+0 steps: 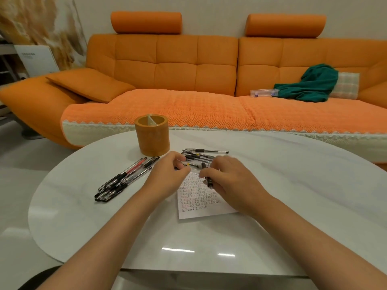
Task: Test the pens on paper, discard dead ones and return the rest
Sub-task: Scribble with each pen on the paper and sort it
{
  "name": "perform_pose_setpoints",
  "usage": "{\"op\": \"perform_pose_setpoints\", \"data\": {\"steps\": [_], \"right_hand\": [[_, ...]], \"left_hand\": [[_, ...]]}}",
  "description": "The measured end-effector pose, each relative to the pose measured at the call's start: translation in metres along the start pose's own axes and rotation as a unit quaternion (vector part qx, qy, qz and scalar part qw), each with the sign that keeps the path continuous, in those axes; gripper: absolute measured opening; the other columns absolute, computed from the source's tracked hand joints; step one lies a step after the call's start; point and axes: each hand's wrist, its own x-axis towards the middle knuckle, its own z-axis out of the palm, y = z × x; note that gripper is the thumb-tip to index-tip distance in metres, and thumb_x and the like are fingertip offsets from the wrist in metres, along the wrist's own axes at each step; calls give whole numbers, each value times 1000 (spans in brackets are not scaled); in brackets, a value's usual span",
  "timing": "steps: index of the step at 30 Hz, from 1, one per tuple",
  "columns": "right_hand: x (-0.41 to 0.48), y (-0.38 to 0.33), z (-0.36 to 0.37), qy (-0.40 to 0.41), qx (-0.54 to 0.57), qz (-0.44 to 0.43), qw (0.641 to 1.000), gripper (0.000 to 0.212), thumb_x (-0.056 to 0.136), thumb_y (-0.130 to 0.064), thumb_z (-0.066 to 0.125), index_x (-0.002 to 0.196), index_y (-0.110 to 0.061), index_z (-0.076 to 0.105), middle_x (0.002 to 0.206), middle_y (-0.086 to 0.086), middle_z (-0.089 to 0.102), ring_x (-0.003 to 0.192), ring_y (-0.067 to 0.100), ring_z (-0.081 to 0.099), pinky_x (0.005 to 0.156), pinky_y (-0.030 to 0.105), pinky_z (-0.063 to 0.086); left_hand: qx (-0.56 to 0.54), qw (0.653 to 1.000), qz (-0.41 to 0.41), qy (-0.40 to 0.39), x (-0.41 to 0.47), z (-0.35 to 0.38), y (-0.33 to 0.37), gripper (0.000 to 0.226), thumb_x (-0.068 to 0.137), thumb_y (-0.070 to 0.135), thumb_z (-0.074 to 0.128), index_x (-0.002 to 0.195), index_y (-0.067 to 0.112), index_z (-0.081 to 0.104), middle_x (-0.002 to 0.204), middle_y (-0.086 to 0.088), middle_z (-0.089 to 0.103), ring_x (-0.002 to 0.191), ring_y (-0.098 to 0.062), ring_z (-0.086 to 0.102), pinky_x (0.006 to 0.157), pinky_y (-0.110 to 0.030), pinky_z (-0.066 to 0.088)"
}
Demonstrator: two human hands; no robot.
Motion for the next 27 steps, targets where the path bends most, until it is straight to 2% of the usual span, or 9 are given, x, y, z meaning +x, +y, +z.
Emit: {"op": "perform_pose_setpoints", "data": {"steps": [1, 3, 5, 7, 9, 13, 15, 18, 27], "right_hand": [[1, 1, 0, 17, -31, -19, 999, 14, 92, -11, 63, 105, -15, 66, 98, 9, 58, 85, 29, 51, 71, 37, 43], [4, 2, 1, 24, -50, -40, 998, 9, 95, -13, 55, 100, -10, 62, 104, 12, 57, 95, 31, 50, 84, 41, 44], [5, 1, 4, -6, -46, -50, 998, 8, 96, -11, 50, 98, -10, 58, 98, 8, 56, 91, 28, 49, 89, 41, 42], [4, -2, 7, -45, -33, -33, 998, 8, 95, -11, 49, 97, -14, 55, 89, 2, 51, 82, 24, 43, 82, 37, 41], [2, -5, 7, -69, -11, 11, 998, 8, 93, -23, 48, 94, -19, 55, 84, -2, 48, 78, 20, 40, 73, 34, 38], [1, -9, 3, -82, 22, 62, 994, 33, 83, -56, 51, 67, -28, 46, 62, -8, 48, 63, 15, 44, 58, 34, 38], [1, -10, 3, -84, 12, 65, 994, 43, 80, -62, 52, 59, -27, 43, 53, -5, 47, 56, 14, 44, 51, 31, 35], [0, -13, 5, -93, 9, 61, 994, 46, 78, -60, 51, 54, -21, 42, 47, -1, 44, 51, 15, 43, 46, 31, 32], [-2, -13, 7, -89, 10, 60, 994, 39, 69, -50, 48, 51, -16, 40, 46, 4, 42, 50, 20, 42, 46, 30, 26]], "left_hand": [[42, 998, 26, -23, -1, 1, -1, 20, 93, 30, 67, 112, 27, 62, 100, 8, 62, 86, -7, 59, 72, -25, 48], [133, 985, 71, -80, -3, 2, -2, 15, 93, 37, 66, 107, 36, 64, 107, 13, 57, 93, -6, 54, 78, -25, 44], [193, 967, 92, -135, -6, 5, -5, 24, 91, 45, 66, 114, 38, 66, 109, 14, 52, 106, -8, 46, 90, -29, 42], [212, 958, 95, -165, -10, 6, -8, 38, 90, 51, 66, 125, 37, 63, 115, 13, 49, 117, -9, 38, 101, -35, 39], [216, 957, 103, -167, -12, 6, -9, 46, 89, 53, 66, 132, 36, 59, 119, 12, 48, 120, -9, 35, 105, -36, 38], [233, 952, 112, -164, -13, 5, -9, 47, 90, 50, 64, 136, 39, 56, 125, 12, 47, 124, -9, 33, 107, -35, 36], [234, 952, 110, -166, -12, 5, -11, 45, 92, 46, 64, 136, 39, 56, 126, 12, 46, 126, -9, 33, 108, -35, 35], [229, 953, 107, -167, -12, 5, -12, 45, 91, 49, 64, 135, 40, 56, 127, 13, 45, 126, -9, 32, 109, -35, 35], [237, 951, 106, -170, -11, 6, -12, 49, 90, 53, 63, 137, 41, 54, 130, 13, 45, 128, -10, 32, 110, -38, 34]]}}
